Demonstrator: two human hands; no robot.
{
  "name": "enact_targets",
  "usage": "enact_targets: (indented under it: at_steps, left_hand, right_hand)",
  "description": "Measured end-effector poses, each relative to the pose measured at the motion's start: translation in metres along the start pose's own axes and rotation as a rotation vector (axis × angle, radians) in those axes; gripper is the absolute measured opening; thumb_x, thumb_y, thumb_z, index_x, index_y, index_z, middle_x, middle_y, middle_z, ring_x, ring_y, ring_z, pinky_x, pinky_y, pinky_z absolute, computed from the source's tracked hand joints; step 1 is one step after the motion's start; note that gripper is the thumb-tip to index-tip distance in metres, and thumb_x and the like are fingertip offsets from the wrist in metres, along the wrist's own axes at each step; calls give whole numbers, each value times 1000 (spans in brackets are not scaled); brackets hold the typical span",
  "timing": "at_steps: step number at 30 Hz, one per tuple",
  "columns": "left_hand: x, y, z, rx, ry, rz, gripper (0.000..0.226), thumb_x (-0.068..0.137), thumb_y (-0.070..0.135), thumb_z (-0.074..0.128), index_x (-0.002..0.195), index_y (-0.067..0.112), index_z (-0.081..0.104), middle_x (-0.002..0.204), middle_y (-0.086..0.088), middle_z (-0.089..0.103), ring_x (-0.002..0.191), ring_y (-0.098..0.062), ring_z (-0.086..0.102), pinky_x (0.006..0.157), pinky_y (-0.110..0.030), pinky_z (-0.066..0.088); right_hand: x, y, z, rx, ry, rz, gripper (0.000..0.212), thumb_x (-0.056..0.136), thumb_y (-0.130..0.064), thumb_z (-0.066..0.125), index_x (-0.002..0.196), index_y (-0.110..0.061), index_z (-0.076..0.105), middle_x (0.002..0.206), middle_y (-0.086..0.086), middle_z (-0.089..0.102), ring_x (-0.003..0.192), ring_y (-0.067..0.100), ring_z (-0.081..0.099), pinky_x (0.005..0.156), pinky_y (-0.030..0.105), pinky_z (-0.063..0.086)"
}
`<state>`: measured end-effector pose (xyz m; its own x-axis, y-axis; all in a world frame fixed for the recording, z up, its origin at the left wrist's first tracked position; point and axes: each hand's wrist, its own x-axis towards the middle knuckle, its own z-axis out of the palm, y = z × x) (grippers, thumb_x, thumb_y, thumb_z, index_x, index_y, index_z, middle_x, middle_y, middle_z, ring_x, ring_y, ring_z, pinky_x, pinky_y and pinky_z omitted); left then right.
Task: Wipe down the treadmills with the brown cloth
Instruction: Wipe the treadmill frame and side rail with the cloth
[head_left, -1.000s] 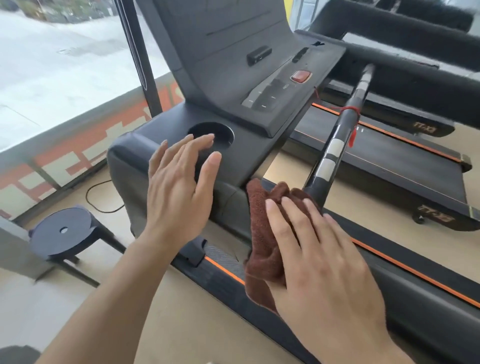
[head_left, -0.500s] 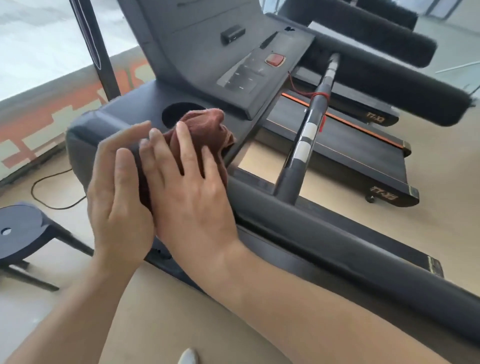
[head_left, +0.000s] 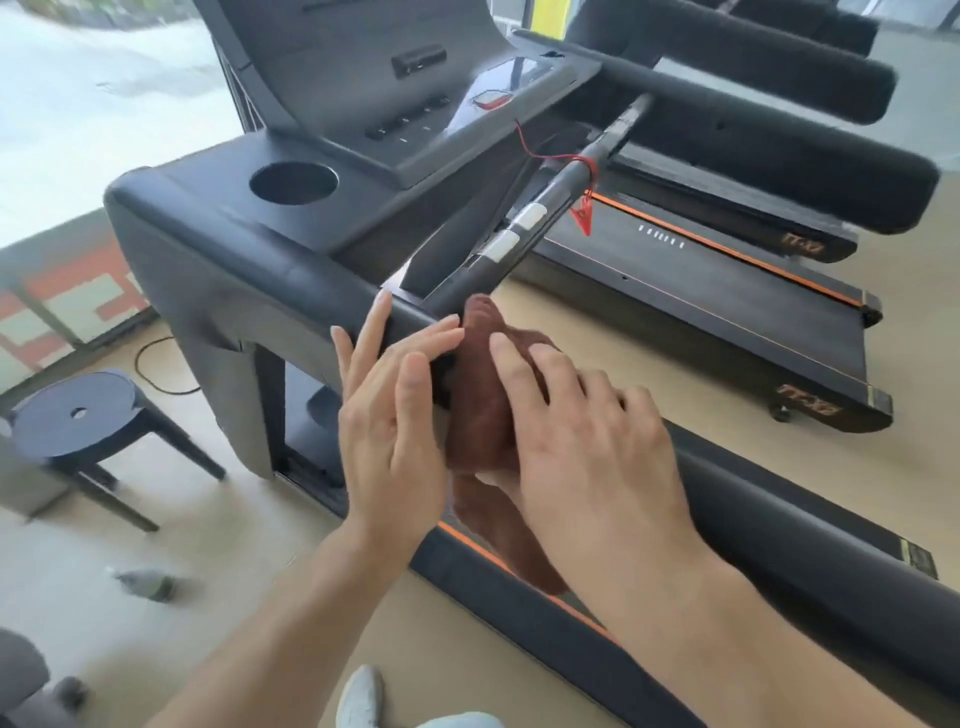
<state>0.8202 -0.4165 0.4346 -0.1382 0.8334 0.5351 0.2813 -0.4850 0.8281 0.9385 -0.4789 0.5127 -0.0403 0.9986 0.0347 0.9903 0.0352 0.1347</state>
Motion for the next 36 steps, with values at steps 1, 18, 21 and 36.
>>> enact_targets:
  at_steps: [1,18,21,36]
  left_hand:
    - [-15,13,9,-2,7,7,49,109,28,29,114,13,75,130,4,68,150,-15,33,127,-46,9]
    - [-115,41,32,-148,206,-133,31,102,21,44,126,10,60,151,0,50,147,-24,40,120,-38,30]
    - [-112,27,22,-159,276,-222,36,102,26,43,134,16,54,155,2,46,148,-20,37,120,-33,28]
    - [-3,-42,-14,-186,157,-513,65,101,53,30,160,45,3,167,28,-2,151,10,-3,129,-39,10]
  right_hand:
    - [-13,21,1,-3,28,9,95,74,-56,77,153,-17,42,127,13,62,90,36,64,73,46,45]
    - [-53,66,28,-16,199,-17,80,84,-41,66,152,-6,41,137,18,56,110,42,62,86,53,49]
    - [-19,29,26,-1,292,-158,79,85,-25,69,155,-5,37,148,21,49,124,45,56,95,55,48]
    - [163,-123,-6,130,200,-381,65,106,-34,38,162,-11,15,170,9,13,157,37,-1,127,50,6]
